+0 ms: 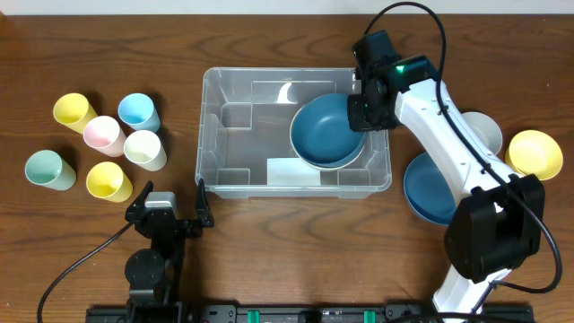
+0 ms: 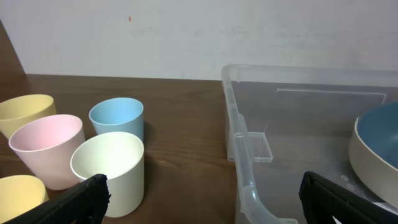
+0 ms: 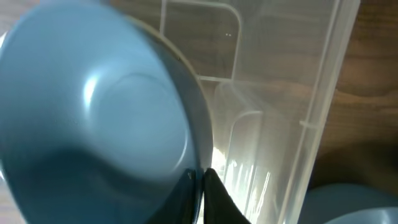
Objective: Pack container
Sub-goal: 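Open the right gripper and release the dark-blue bowl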
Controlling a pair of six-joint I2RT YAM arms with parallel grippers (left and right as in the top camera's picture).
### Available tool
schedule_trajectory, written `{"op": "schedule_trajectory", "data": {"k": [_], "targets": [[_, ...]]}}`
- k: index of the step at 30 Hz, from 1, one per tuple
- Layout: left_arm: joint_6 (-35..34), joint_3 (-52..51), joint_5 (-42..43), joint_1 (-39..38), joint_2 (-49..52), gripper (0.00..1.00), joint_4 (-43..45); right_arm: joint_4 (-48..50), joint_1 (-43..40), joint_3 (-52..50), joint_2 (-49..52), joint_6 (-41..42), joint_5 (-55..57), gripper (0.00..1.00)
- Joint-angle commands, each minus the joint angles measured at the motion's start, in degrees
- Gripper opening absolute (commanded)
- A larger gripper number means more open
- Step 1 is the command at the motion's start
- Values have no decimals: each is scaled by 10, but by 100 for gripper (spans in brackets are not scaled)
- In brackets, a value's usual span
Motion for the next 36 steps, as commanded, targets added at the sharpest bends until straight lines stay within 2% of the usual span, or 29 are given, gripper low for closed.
{"op": "schedule_trajectory", "data": {"k": [1,6,16,17,21,23,25,27,30,32,33,36], "targets": [[8,-10,-6,-2,-3,98,-20,2,5,-3,-5,4,7,5],[8,-10,-6,-2,-3,98,-20,3,5,-3,-5,4,7,1],[8,-10,-6,-2,-3,98,-20,5,5,-3,-5,3,2,2],[8,-10,-6,-2,-3,98,-20,5,5,-3,-5,3,2,7],[8,-10,-6,-2,-3,98,-20,5,5,-3,-5,3,2,37],[8,-10,-6,-2,-3,98,-20,5,5,-3,-5,3,2,46],[8,-10,-6,-2,-3,98,-20,5,5,-3,-5,3,2,48],[8,-10,-6,-2,-3,98,-20,5,5,-3,-5,3,2,45],[8,-10,-6,-2,-3,98,-20,5,5,-3,-5,3,2,22],[8,-10,-6,-2,-3,98,-20,5,5,-3,-5,3,2,13],[8,-10,-6,-2,-3,98,-20,5,5,-3,-5,3,2,10],[8,-10,-6,-2,-3,98,-20,5,5,-3,-5,3,2,9]]}}
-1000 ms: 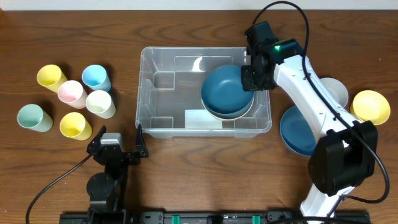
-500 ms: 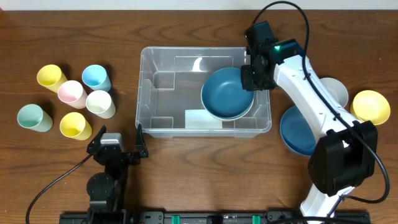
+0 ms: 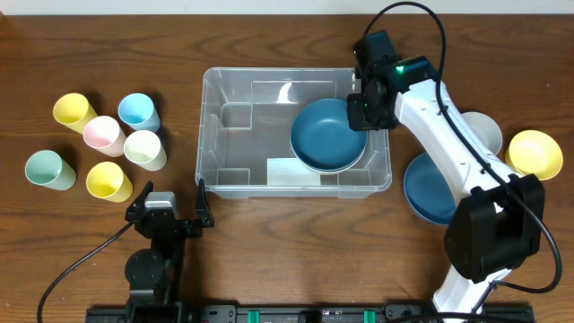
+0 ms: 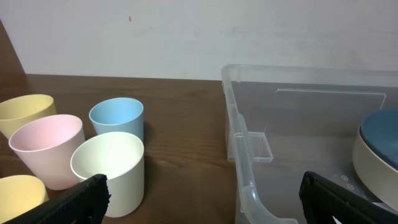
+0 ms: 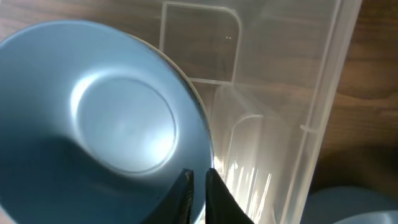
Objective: Pack container
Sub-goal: 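Open the right gripper and release the dark-blue bowl, then move the right gripper to the blue bowl at front right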
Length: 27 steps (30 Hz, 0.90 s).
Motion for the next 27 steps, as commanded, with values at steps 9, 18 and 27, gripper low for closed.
{"op": "schedule_trajectory", "data": {"k": [9,18,27], "targets": [[8,-10,-6,-2,-3,98,-20,1,5,1,-5,2,2,15],[8,-10,-6,-2,-3,98,-20,-112,-11,152,-36,-9,0,43],[8,-10,-6,-2,-3,98,-20,-222,-89,190,-68,22,9,68]]}}
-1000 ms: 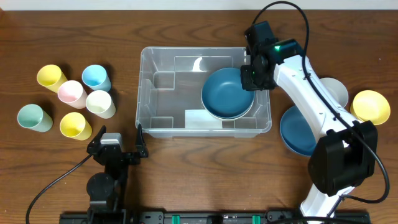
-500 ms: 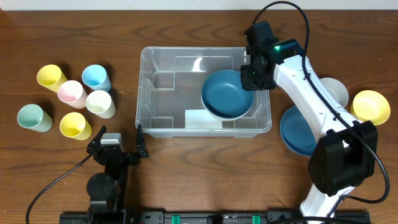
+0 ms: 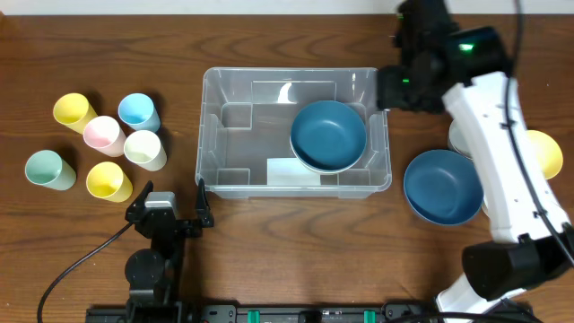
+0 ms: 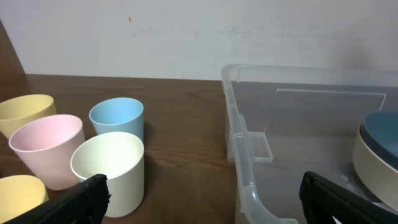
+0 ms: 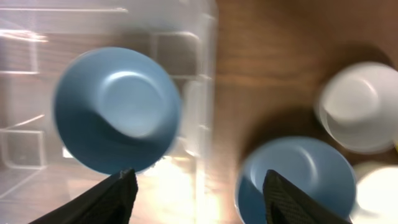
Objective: Pack container
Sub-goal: 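Move the right gripper to the blue bowl at front right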
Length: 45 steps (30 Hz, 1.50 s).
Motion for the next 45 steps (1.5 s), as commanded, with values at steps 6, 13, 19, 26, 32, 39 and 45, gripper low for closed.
{"op": "schedule_trajectory", "data": {"k": [6,13,19,26,32,39,45], "targets": [[8,-10,-6,-2,-3,98,-20,-91,-111,-10,-12,19,11,70],[8,-10,-6,-2,-3,98,-20,-34,-188,-165,-83,19,-3,70],[8,-10,-6,-2,-3,98,-20,70,-232,-345,-164,19,-55,70],[8,-10,-6,-2,-3,98,-20,117,-245,-452,-199,40,-53,68],[8,-10,-6,-2,-3,98,-20,192,-249,-542,-216,114,-52,64],[8,-10,-7,-2,-3,98,-20,261,-259,-602,-218,163,-27,58],[8,-10,-6,-2,-3,98,-20,269,-259,-609,-218,163,-10,53]]}}
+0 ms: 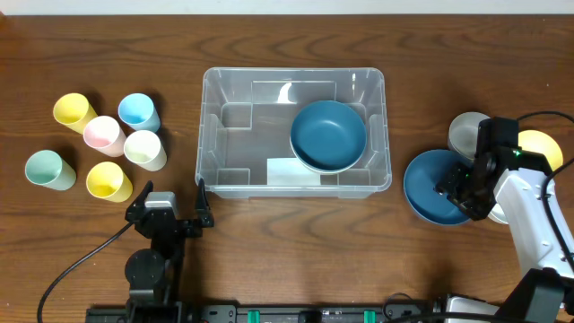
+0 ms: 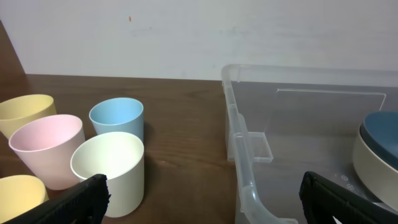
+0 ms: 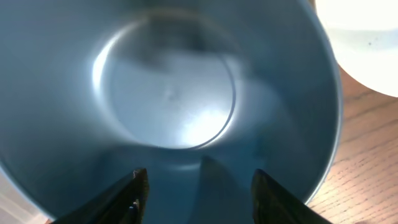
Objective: Pack container
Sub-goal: 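Move the right gripper to the blue bowl at front right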
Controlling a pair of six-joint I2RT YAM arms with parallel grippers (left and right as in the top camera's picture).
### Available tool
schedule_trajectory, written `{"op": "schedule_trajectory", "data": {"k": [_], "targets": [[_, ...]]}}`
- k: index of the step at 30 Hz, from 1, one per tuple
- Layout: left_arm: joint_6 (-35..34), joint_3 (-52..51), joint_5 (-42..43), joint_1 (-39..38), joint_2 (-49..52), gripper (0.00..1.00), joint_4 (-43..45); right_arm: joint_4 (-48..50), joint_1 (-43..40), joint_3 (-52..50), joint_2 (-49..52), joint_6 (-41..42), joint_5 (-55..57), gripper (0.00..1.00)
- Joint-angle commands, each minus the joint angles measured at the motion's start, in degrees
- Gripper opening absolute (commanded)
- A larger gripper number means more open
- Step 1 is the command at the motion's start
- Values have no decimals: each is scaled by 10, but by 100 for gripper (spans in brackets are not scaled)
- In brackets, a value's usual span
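Note:
The clear plastic container [image 1: 224, 108] stands mid-table with one blue bowl [image 1: 328, 135] resting in its right half. A second blue bowl [image 1: 432, 187] sits on the table right of the container. My right gripper [image 3: 198, 198] hangs open just over that bowl's inside [image 3: 168, 93], close above it, nothing between its fingers. A white bowl [image 1: 465, 131] and a yellow bowl [image 1: 542, 144] lie beyond it. My left gripper [image 2: 199, 202] rests open at the table's front left, between the cups and the container wall [image 2: 239, 155].
Several cups stand at the left: yellow [image 1: 73, 110], blue [image 1: 138, 111], pink [image 1: 103, 135], cream [image 1: 145, 149], green [image 1: 48, 170] and another yellow [image 1: 108, 181]. In the left wrist view the cream cup [image 2: 109, 171] and blue cup [image 2: 117, 118] are nearest.
My right gripper, which was open high above the container's right end, has moved to the right and down and now hangs open just over the blue bowl on the table.
My right gripper held a blue bowl tilted inside the container's right half. Then the bowl lay flat there with the jaws still at its rim. Then the gripper was open above the container, the bowl left inside. Now it is over the second blue bowl. The left arm stayed put.

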Motion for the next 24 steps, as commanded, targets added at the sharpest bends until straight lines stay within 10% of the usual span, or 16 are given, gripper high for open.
{"op": "schedule_trajectory", "data": {"k": [1,24], "targets": [[8,-10,-6,-2,-3,98,-20,-3,-6,-4,-12,16,27,52],[8,-10,-6,-2,-3,98,-20,-100,-38,17,-97,7,71,53]]}}
